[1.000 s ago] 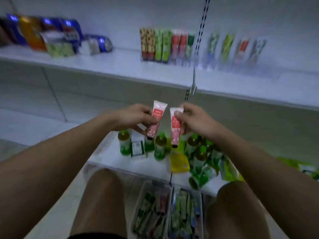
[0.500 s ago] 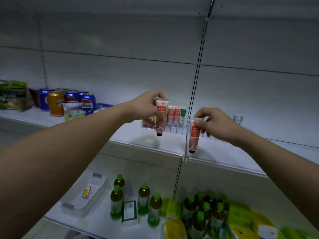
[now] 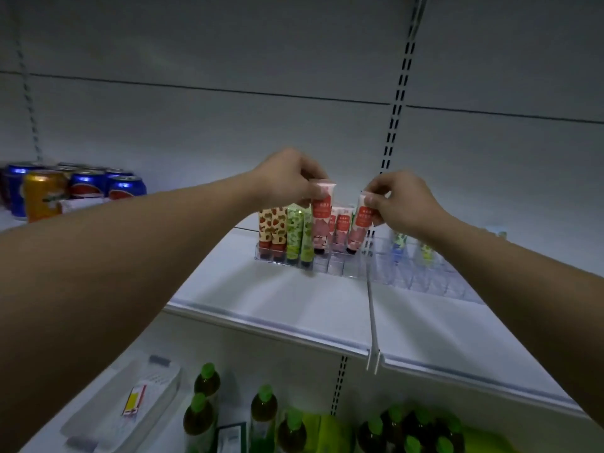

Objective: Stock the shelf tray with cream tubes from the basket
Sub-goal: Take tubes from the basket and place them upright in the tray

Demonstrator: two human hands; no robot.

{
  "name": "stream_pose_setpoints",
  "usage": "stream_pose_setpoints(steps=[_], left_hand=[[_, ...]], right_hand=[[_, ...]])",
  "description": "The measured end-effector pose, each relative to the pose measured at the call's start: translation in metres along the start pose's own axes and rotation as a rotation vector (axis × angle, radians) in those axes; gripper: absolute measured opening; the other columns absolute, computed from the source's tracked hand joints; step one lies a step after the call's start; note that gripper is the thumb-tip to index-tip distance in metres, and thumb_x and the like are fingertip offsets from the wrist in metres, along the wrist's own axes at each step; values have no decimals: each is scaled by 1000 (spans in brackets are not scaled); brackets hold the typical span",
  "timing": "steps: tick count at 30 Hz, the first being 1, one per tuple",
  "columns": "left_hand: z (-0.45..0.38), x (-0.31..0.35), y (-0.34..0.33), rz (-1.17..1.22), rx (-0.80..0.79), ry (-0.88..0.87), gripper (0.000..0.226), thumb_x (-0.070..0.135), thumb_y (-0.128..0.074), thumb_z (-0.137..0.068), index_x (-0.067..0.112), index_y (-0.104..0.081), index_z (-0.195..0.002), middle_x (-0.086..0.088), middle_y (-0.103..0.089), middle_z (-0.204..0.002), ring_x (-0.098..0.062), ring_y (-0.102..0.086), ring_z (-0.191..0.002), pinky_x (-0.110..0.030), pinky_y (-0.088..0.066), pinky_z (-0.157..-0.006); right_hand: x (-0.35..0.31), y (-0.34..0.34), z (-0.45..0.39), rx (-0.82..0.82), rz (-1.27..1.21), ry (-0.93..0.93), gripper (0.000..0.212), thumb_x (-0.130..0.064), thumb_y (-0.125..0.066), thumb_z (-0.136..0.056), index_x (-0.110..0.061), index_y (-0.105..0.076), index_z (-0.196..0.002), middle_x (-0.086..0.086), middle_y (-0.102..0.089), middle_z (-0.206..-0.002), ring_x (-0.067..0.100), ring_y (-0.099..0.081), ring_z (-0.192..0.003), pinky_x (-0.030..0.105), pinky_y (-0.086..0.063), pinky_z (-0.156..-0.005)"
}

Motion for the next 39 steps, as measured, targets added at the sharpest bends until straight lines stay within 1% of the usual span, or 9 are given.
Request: stream_pose_setpoints(steps=[2,8,10,18,26,31,34,37,39], left_hand=[[-16,-7,0,17,23,-19,18,16,-65,-90,17,-67,-107,5,-67,-92,-5,-65,-73,-4,-44,-49],[-54,-22,-1,43,125,-62,20,15,-69,-86,16,-70,-106,9,-68,-88,-4,-64,-71,-7,-46,-52],[-62,-25,-5,38,117,-64,20,14,-69,-86,15,-70,-106,7,-68,-89,-4,-64,-71,-7,-47,-52],[-80,-31,-12,-93,43,-73,18,14,-70,-86,15,-72,-104,5,-70,-90,-5,-63,-70,-11,-48,-53],[-70,-26,-21,-177,80,-91,14,16,-70,-86,16,-73,-100,2,-71,-95,-8,-65,-84,-23,-54,-76],[-61,-16,-25,-289,146,-60,15,17,-73,-85,15,-75,-100,-1,-73,-100,-14,-64,-90,-27,-50,-81],[-58,-14,-30,-337,159,-32,17,17,-73,-86,13,-75,-102,-3,-73,-102,-16,-65,-92,-31,-53,-87],[-56,-14,-38,-372,156,-26,19,17,-74,-84,13,-75,-103,-5,-73,-104,-18,-65,-94,-35,-53,-90],[-56,-18,-44,-374,164,-11,19,17,-73,-85,13,-74,-103,-6,-73,-104,-19,-65,-95,-37,-54,-91]], right_hand=[[6,-10,-17,42,0,10,10,-15,-60,-95,-11,-68,-94,5,-67,-86,23,-66,-81,36,-55,-75],[22,-40,-54,58,45,4,10,-16,-61,-95,-12,-70,-95,7,-68,-91,23,-65,-81,36,-54,-74],[26,-45,-62,68,62,-6,11,-17,-61,-95,-11,-70,-96,8,-69,-94,22,-64,-80,33,-51,-71],[41,-77,-63,-54,146,-72,16,-14,-59,-95,-7,-71,-103,12,-71,-102,24,-65,-90,39,-53,-87],[32,-61,-36,103,202,-26,25,-22,-53,-96,-15,-55,-120,7,-57,-119,22,-55,-100,35,-46,-86],[24,-67,17,-144,157,29,19,-30,-49,-98,-19,-64,-99,0,-67,-96,18,-62,-87,37,-52,-79],[30,-79,50,-369,117,37,30,-45,-49,-97,-26,-64,-115,-4,-63,-122,14,-58,-105,32,-46,-92],[42,-93,82,-551,92,9,54,-62,-41,-94,-37,-43,-142,-13,-35,-153,11,-33,-139,27,-25,-109],[48,-101,94,-579,151,21,62,-70,-34,-91,-43,-33,-147,-17,-23,-158,8,-20,-145,33,-17,-115]])
Point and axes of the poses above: each hand's wrist, its own z-axis away from the middle knuckle, its own y-axis out of the back of the hand, x = y × z, the point moved 3 cm from there along -z, towards the middle knuckle
